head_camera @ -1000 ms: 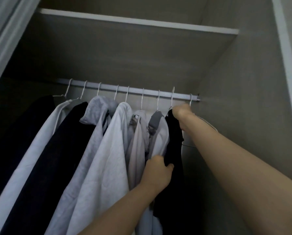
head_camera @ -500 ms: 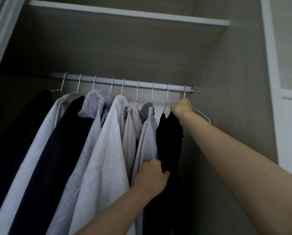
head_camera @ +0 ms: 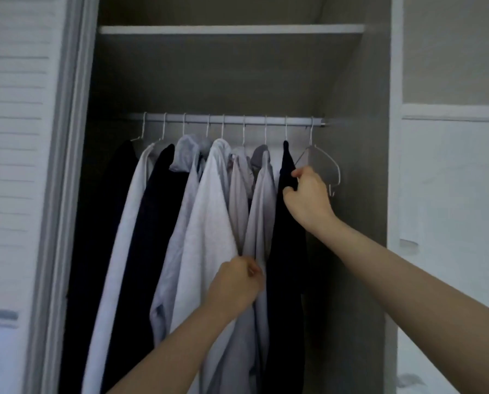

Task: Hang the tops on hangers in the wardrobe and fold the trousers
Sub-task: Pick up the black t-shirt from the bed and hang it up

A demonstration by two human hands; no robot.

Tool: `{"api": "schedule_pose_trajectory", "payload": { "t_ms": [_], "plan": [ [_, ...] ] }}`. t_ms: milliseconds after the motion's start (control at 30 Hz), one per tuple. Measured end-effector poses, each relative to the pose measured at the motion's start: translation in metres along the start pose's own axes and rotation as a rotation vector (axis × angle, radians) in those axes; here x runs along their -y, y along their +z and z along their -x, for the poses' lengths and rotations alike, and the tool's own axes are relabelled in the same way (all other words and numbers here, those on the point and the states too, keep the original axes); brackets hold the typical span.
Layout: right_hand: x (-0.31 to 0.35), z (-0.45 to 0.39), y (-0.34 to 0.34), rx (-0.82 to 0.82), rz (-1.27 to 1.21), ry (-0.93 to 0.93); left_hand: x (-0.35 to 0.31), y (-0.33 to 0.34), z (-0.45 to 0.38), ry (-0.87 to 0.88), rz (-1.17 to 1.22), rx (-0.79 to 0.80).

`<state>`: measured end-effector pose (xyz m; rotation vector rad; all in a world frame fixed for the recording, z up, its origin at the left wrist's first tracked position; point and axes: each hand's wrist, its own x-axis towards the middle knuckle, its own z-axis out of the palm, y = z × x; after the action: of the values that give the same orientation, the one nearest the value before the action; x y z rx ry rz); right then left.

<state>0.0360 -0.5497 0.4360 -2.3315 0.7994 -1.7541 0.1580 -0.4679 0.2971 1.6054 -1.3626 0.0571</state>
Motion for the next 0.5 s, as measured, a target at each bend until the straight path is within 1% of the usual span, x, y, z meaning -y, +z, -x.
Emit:
{"api": "schedule_pose_trajectory", "payload": {
  "t_ms": [100, 267, 367, 433, 467, 500],
  "plan": [
    [0.01, 0.056, -0.004, 0.087, -0.112, -0.024, -0.004, -0.03, 0.044, -0.042, -0.017, -0.013],
    [0.04, 0.145, -0.009, 0.247, -0.344, -0.052, -0.011, -0.076, 0.128, -0.057, -0.082, -0.138],
    [0.057, 0.194, -0.008, 0.288, -0.468, -0.06, -0.013, -0.092, 0.187, -0.072, -0.171, -0.236],
    [0.07, 0.232, -0.001, 0.36, -0.517, -0.083, -0.012, -0.099, 0.233, -0.146, -0.192, -0.31],
    [0.08, 0.26, 0.005, 0.416, -0.548, -0.098, -0.01, -0.104, 0.269, -0.212, -0.217, -0.35],
    [0.085, 0.276, 0.008, 0.432, -0.554, -0.136, -0.009, -0.108, 0.288, -0.231, -0.233, -0.383]
  ]
}}
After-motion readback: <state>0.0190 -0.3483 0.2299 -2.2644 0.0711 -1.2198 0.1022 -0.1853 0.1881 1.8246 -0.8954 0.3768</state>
